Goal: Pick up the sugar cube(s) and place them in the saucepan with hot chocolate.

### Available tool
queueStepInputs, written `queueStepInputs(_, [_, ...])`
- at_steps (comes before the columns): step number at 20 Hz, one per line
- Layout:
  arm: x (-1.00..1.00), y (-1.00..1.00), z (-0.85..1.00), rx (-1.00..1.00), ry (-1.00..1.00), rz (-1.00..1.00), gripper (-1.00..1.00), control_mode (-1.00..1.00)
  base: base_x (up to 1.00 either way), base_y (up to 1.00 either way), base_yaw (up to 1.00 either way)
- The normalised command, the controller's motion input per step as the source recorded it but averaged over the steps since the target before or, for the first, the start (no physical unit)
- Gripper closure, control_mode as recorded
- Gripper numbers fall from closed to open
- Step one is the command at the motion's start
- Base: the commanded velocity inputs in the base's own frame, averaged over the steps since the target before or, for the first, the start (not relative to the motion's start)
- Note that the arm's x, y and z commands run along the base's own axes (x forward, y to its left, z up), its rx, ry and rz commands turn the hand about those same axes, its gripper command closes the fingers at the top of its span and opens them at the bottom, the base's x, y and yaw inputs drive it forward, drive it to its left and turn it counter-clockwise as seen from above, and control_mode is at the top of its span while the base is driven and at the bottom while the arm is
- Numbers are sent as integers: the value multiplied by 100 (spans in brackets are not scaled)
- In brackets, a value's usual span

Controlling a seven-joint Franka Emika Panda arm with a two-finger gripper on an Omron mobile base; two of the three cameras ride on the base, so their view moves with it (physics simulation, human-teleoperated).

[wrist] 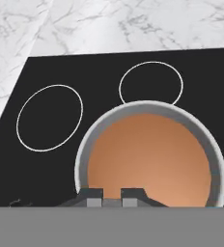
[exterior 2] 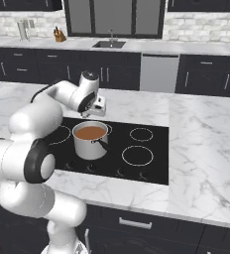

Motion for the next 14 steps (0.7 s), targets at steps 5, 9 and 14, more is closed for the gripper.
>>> queueStepInputs(5, [0,-62,-17,-15,18,-4,100,-100,0,0,0])
queueStepInputs(9, [2,5,-24,-15,21,0,100,-100,0,0,0])
queueStepInputs(14, [9,35,-32,-5,12,11,100,-100,0,0,0])
